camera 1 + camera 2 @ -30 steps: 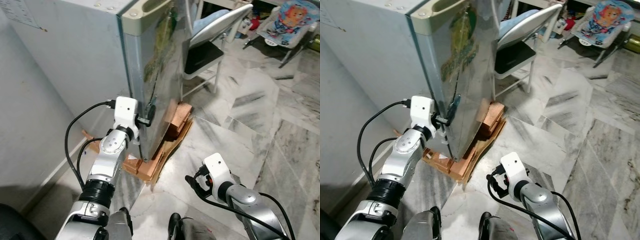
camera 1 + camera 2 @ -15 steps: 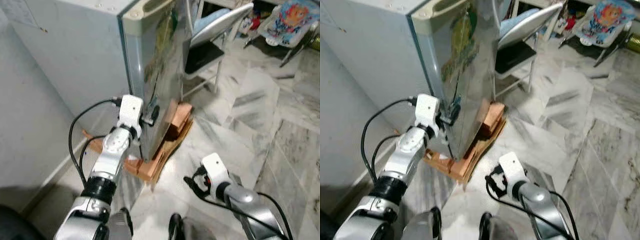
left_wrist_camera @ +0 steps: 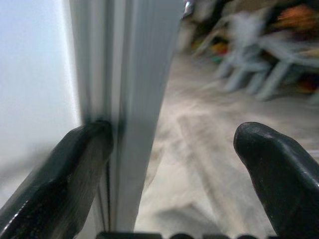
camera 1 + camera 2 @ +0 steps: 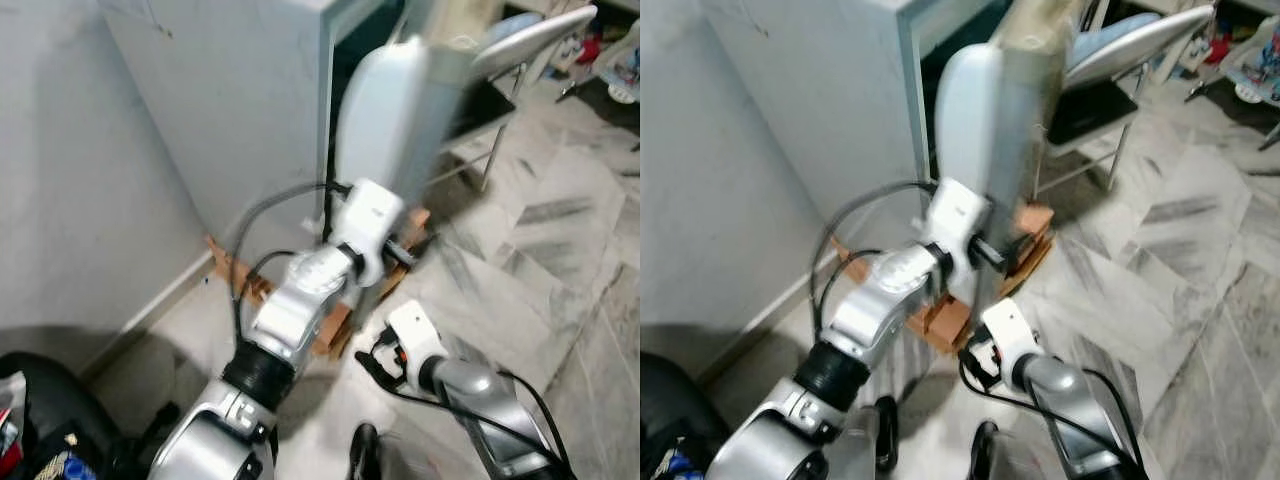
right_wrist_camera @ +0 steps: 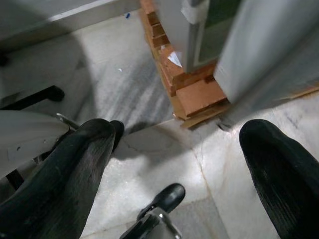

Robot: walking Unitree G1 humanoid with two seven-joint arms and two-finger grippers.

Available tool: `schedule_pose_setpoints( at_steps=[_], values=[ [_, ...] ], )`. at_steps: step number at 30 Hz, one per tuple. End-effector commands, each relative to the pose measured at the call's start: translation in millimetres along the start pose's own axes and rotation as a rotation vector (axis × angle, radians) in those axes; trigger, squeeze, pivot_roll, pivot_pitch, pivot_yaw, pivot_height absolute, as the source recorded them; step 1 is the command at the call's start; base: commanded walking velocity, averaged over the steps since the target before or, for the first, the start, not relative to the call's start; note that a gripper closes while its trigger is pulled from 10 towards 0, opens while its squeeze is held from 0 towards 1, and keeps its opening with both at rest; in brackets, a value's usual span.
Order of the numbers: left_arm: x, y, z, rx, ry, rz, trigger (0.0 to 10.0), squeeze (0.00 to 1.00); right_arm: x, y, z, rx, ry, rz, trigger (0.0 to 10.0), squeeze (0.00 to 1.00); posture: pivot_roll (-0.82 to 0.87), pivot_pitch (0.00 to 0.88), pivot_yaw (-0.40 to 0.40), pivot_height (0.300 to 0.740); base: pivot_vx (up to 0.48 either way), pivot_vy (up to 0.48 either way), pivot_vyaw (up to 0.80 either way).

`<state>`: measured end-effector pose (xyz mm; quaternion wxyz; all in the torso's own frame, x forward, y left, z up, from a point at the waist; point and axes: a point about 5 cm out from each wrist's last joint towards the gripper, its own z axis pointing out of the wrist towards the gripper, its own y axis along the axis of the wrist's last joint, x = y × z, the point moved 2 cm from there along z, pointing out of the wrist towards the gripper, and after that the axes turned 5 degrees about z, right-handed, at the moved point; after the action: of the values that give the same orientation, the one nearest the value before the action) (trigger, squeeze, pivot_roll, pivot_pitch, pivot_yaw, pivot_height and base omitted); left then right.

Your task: Restocking fridge

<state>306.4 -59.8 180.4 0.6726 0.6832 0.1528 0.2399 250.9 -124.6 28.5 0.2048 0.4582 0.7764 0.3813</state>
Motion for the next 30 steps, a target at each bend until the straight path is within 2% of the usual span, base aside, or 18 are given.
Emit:
schedule_pose_setpoints(
  at_steps=[1,3,5,7,8,11,12,14,19,30],
  values=[
    [-34.4,76.7,25.6,-0.289,-0.064,0.048,10.0,0.00,-1.1,-14.4,-0.9,0.044,-0.008,0.023,10.0,0.00,-0.05,0.155,-0.008,0.740,0.000,0.000,0.00],
    [-19.4,65.5,19.8,-0.248,-0.006,0.003,10.0,0.00,-0.5,-13.7,-0.3,0.041,-0.008,0.026,10.0,0.00,-0.05,0.156,-0.003,0.740,0.000,0.000,0.00],
    [2.3,53.2,6.1,-0.216,0.065,0.026,10.0,0.00,-0.5,-13.5,0.2,0.038,-0.009,0.031,10.0,0.00,-0.04,0.155,0.000,0.740,0.000,0.000,0.00],
    [14.9,45.3,-3.0,-0.188,0.107,0.031,10.0,0.00,-0.3,-13.5,0.9,0.037,-0.008,0.034,10.0,0.00,-0.04,0.154,0.001,0.740,0.000,0.000,0.00],
    [29.3,36.8,-13.3,-0.166,0.160,0.014,10.0,0.00,-0.1,-13.4,1.5,0.037,-0.006,0.035,10.0,0.00,-0.04,0.154,0.001,0.740,0.000,0.000,0.00],
    [46.6,22.3,-29.4,-0.125,0.233,0.029,10.0,0.00,0.2,-13.1,2.4,0.037,-0.004,0.034,10.0,0.00,-0.03,0.153,0.003,0.740,0.000,0.000,0.00],
    [55.0,11.8,-40.8,-0.101,0.282,0.031,10.0,0.00,0.3,-13.2,2.5,0.038,-0.003,0.034,10.0,0.00,-0.03,0.152,0.002,0.740,0.000,0.000,0.00],
    [61.5,-0.1,-54.5,-0.077,0.333,0.012,10.0,0.00,0.4,-14.1,2.5,0.047,0.000,0.034,10.0,0.00,-0.03,0.152,0.000,0.740,0.000,0.000,0.00],
    [65.0,-9.7,-66.2,-0.056,0.388,-0.007,10.0,0.00,-0.2,-14.8,3.0,0.050,0.004,0.033,10.0,0.00,-0.02,0.154,-0.007,0.740,0.000,-0.126,-0.55],
    [63.2,-10.1,-65.6,-0.059,0.401,-0.019,10.0,0.00,-0.5,-14.8,2.8,0.047,0.005,0.026,10.0,0.00,-0.04,0.155,-0.005,0.740,0.000,-0.467,-0.11]
  ],
)
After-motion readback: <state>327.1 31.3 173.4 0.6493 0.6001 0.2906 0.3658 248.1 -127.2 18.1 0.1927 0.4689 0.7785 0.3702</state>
